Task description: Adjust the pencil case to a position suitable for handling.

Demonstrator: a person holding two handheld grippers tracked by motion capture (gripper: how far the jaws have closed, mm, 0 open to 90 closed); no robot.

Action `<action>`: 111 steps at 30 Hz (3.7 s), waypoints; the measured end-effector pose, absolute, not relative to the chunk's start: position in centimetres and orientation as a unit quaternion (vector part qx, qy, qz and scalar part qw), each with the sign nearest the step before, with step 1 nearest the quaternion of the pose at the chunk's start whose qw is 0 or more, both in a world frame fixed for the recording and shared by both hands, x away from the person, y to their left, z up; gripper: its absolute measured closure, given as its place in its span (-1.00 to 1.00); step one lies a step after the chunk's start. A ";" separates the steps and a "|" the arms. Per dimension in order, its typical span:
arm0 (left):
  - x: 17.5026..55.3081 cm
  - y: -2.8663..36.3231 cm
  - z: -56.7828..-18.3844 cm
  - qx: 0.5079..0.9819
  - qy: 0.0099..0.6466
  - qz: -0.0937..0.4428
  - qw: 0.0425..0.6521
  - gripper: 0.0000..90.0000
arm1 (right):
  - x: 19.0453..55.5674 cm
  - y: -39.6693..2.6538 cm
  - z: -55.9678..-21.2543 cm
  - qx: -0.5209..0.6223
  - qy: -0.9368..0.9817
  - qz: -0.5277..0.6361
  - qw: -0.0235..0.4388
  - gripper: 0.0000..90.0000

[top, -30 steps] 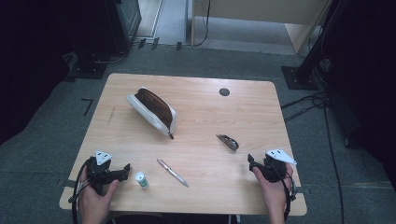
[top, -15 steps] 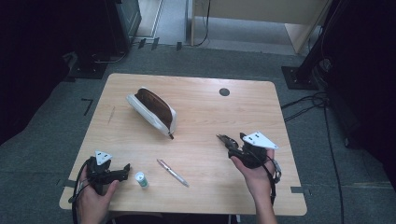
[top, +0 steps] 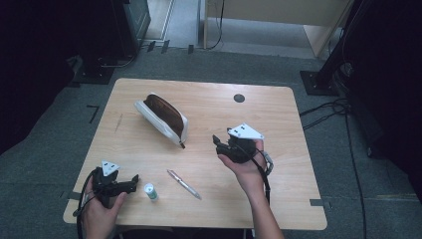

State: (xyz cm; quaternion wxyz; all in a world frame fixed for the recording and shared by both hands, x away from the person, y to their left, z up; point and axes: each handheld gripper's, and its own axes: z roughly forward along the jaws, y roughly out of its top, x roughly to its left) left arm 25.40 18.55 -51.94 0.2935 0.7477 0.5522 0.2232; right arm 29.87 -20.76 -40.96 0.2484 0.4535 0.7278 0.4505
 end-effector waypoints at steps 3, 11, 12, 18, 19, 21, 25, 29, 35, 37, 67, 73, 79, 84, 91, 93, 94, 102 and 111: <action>25.4 18.5 -51.9 0.748 0.552 0.223 0.293 -0.99 | 30.5 -19.5 -40.7 0.447 0.729 0.455 0.247 -0.01; 25.4 18.6 -51.9 0.748 0.552 0.223 0.293 -0.99 | 32.5 -16.3 -40.8 0.429 0.743 0.456 0.236 0.07; 25.4 18.6 -51.9 0.748 0.552 0.223 0.293 -0.99 | 32.7 -16.0 -40.9 0.427 0.746 0.455 0.233 0.08; 25.4 18.6 -51.9 0.749 0.551 0.223 0.293 -0.99 | 34.5 -14.0 -41.7 0.422 0.754 0.452 0.221 0.10; 25.4 18.6 -51.9 0.749 0.551 0.223 0.293 -0.99 | 34.8 -13.7 -41.8 0.422 0.756 0.451 0.218 0.10; 25.4 18.6 -51.9 0.748 0.552 0.224 0.294 -0.99 | 35.5 -13.3 -42.1 0.421 0.758 0.450 0.213 0.09; 25.4 18.6 -51.9 0.748 0.552 0.223 0.294 -0.99 | 36.9 -12.5 -42.6 0.429 0.759 0.445 0.205 0.07; 25.4 18.6 -51.9 0.748 0.552 0.223 0.294 -0.99 | 38.3 -11.7 -43.2 0.434 0.763 0.436 0.197 0.05; 25.4 18.6 -51.9 0.748 0.552 0.223 0.294 -0.99 | 39.9 -10.3 -44.2 0.438 0.771 0.423 0.188 0.05; 25.4 18.6 -51.9 0.748 0.552 0.223 0.294 -0.99 | 40.4 -10.1 -44.5 0.444 0.769 0.421 0.184 0.07; 25.4 18.6 -51.9 0.748 0.552 0.223 0.293 -0.99 | 39.2 -11.9 -43.2 0.490 0.717 0.465 0.170 0.86; 25.4 18.6 -51.9 0.748 0.552 0.223 0.294 -0.99 | 36.9 -14.1 -42.6 0.492 0.707 0.474 0.181 0.86; 25.4 18.6 -51.9 0.748 0.552 0.224 0.293 -0.99 | 34.8 -16.0 -42.4 0.496 0.702 0.474 0.190 0.86; 25.4 18.6 -51.9 0.748 0.552 0.223 0.293 -0.99 | 32.2 -17.9 -42.8 0.504 0.690 0.483 0.192 0.86; 25.4 18.5 -51.9 0.748 0.552 0.223 0.294 -0.99 | 29.6 -19.9 -43.7 0.517 0.677 0.485 0.200 0.86; 25.4 18.5 -51.9 0.748 0.552 0.223 0.294 -0.99 | 28.9 -20.5 -44.1 0.521 0.674 0.484 0.200 0.86; 25.4 18.5 -51.9 0.748 0.552 0.223 0.294 -0.99 | 28.6 -20.8 -44.5 0.523 0.672 0.486 0.197 0.86; 25.4 18.5 -51.9 0.748 0.552 0.223 0.294 -0.99 | 27.2 -22.0 -46.1 0.534 0.661 0.486 0.205 0.86; 25.4 18.5 -51.9 0.748 0.552 0.223 0.294 -0.99 | 26.7 -23.2 -47.9 0.546 0.659 0.481 0.189 0.69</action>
